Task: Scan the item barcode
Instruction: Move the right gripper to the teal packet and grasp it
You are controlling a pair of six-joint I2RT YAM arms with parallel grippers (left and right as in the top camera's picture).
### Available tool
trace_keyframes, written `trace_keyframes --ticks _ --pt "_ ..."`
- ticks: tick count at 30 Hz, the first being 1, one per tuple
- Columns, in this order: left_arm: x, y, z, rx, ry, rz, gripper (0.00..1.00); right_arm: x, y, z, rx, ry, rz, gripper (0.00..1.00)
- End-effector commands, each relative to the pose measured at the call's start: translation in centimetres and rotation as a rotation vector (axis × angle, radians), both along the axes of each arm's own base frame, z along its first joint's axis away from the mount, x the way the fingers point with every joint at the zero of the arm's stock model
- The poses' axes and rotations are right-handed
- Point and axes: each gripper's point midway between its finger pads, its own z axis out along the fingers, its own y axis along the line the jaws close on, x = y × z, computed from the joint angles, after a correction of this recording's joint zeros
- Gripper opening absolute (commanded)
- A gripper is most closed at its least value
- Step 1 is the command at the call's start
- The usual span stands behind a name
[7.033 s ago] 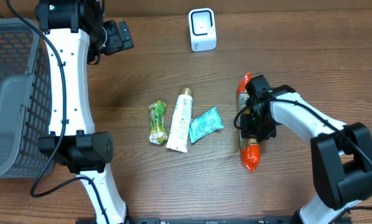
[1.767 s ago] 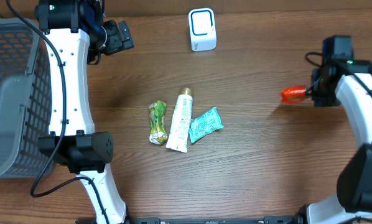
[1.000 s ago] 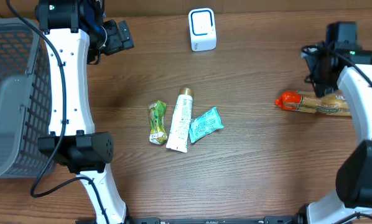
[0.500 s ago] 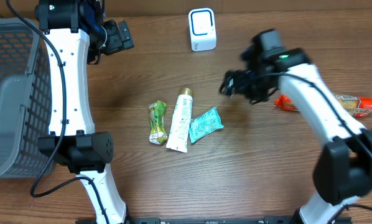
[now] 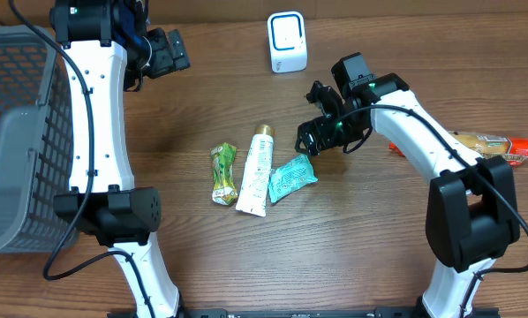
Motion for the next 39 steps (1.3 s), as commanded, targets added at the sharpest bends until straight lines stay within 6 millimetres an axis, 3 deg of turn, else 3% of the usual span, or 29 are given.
trace_keyframes --ticks 1,7,12,17,22,26,31,39 --pt "0.0 0.0 1.2 -0.006 -0.034 0.014 1.0 -1.7 0.7 -3.0 0.032 0.071 0.088 0.91" --pt "0.0 0.0 1.2 -0.007 -0.034 0.014 0.99 -3.3 0.8 -5.8 0.043 0.163 0.145 0.77" --pt "0.0 0.0 1.2 -0.006 -0.034 0.014 1.0 -3.8 1.2 -6.4 0.057 0.19 0.155 0.72" --pt "0.0 0.0 1.2 -0.006 -0.034 0.014 1.0 -4.1 2.0 -6.8 0.056 0.189 0.176 0.59" --pt "0.0 0.0 1.2 -0.006 -0.034 0.014 1.0 -3.6 1.9 -7.5 -0.004 0.178 0.127 0.36" --pt "0.0 0.1 1.2 -0.006 -0.034 0.016 1.0 -3.0 1.4 -8.0 -0.053 0.165 0.086 0.04" --pt "0.0 0.1 1.2 -0.006 -0.034 0.016 0.99 -2.9 -0.4 -8.0 -0.077 0.199 0.047 0.04" --pt "0.0 0.1 1.2 -0.006 -0.034 0.016 1.0 -2.4 -6.4 -7.0 -0.088 0.313 -0.097 0.04"
